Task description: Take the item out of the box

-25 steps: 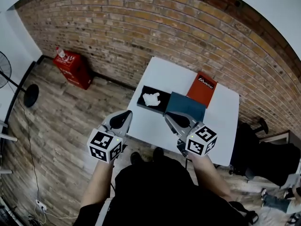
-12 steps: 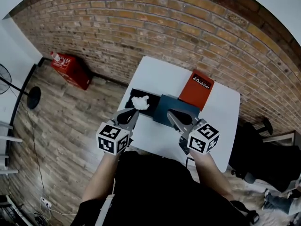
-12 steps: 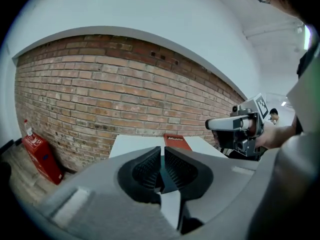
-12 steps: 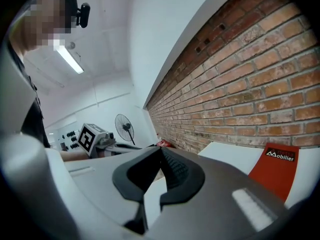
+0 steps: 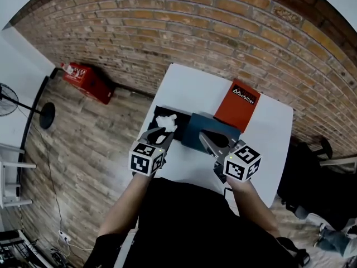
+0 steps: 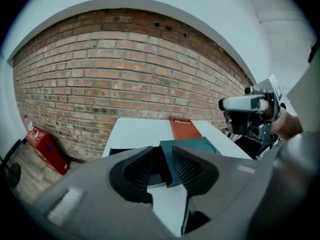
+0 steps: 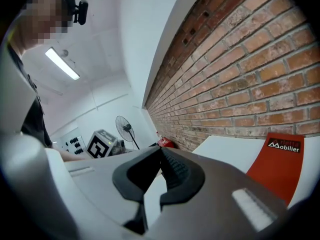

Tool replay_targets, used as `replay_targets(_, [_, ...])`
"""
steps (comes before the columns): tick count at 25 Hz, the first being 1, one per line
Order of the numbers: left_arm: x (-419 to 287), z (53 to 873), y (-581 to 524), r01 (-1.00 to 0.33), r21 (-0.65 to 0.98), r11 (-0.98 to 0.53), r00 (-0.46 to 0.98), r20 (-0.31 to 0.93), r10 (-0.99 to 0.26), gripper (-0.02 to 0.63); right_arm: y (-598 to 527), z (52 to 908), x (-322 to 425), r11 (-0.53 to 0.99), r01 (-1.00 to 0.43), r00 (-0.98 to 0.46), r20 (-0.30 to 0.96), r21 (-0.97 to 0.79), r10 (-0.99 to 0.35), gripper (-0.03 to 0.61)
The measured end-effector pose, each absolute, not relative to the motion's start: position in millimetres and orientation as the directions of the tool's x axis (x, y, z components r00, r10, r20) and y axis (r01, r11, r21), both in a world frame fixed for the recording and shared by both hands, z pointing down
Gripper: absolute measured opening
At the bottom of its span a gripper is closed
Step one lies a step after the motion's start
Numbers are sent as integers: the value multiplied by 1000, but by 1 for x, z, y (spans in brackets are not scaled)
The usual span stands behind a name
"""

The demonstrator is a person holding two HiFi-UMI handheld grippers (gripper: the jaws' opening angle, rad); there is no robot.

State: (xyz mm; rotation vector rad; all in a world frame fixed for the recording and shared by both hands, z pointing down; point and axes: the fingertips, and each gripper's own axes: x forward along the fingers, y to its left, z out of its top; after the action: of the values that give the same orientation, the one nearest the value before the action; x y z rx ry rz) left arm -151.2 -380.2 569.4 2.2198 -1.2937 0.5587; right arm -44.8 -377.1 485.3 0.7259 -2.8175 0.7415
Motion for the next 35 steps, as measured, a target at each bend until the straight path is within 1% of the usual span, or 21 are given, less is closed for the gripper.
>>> replay_targets(2, [-146, 583, -385, -875, 211, -436, 466, 610, -641, 130, -381, 488, -45, 763, -486, -874, 256, -426, -413, 0])
replay_targets(6, [-138, 612, -398, -860, 207, -466, 471, 674, -569, 187, -391, 501, -39, 741, -506, -862, 270, -441, -429, -2])
replay_targets(11, [-140, 649, -414, -851, 147, -504, 432, 742, -513, 189, -393, 519, -32, 695, -532, -846, 296, -484, -443, -2])
replay_targets(24, [-148, 716, -426, -831, 57, -554, 310, 874, -375, 195, -414, 526, -1, 665, -570, -821, 315, -482, -476, -2])
replay_targets(30, [-153, 731, -425, -830, -10, -558, 219, 914, -342, 195, -412, 526, 13, 664, -575, -818, 316, -478, -481, -2])
replay_targets(35, [-154, 741, -421, -824, -39, -565, 183, 926, -330, 182, -402, 531, 26, 651, -588, -808, 330, -479, -488, -2])
